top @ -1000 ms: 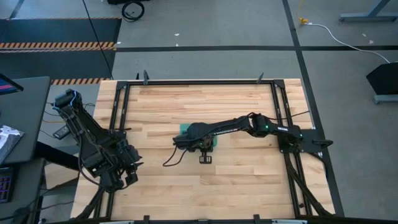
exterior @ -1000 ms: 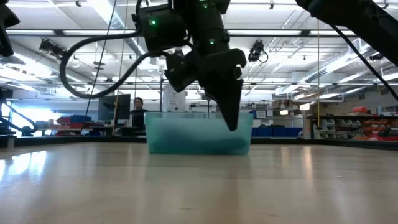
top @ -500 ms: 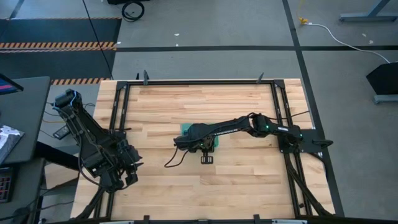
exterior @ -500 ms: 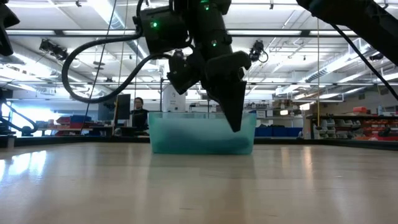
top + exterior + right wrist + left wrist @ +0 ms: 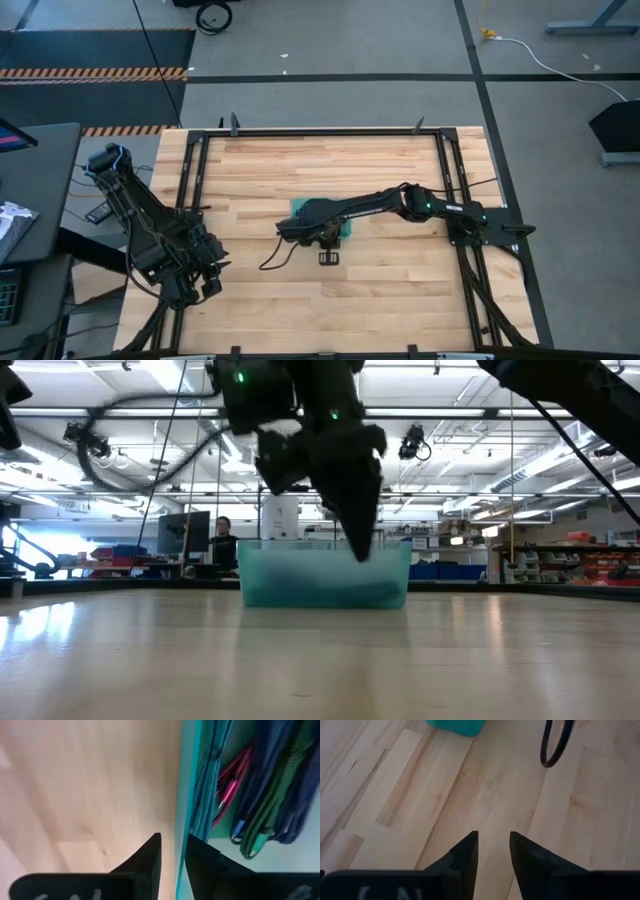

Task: Pick and place USB-C Cables
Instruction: Move the green bin to the center of the table, then return to Home Position

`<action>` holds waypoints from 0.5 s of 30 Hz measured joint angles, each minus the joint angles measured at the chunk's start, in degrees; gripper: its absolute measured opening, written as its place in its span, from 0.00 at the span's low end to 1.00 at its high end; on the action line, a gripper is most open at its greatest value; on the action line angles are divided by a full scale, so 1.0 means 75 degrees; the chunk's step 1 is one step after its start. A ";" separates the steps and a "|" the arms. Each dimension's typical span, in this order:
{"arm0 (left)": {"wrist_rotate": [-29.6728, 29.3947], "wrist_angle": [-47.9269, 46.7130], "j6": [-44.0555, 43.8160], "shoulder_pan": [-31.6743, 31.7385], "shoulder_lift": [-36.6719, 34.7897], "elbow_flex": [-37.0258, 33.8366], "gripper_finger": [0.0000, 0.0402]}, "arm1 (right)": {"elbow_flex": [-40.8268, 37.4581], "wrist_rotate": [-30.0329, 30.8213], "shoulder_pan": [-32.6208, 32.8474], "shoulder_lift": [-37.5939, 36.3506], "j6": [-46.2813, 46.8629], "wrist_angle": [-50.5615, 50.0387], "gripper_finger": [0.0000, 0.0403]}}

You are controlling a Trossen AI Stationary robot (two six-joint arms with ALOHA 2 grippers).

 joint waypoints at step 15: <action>-0.1319 0.0994 0.2878 0.1049 0.0000 0.0003 0.29 | 0.0320 0.0547 0.0215 -0.2126 0.0026 0.0393 0.22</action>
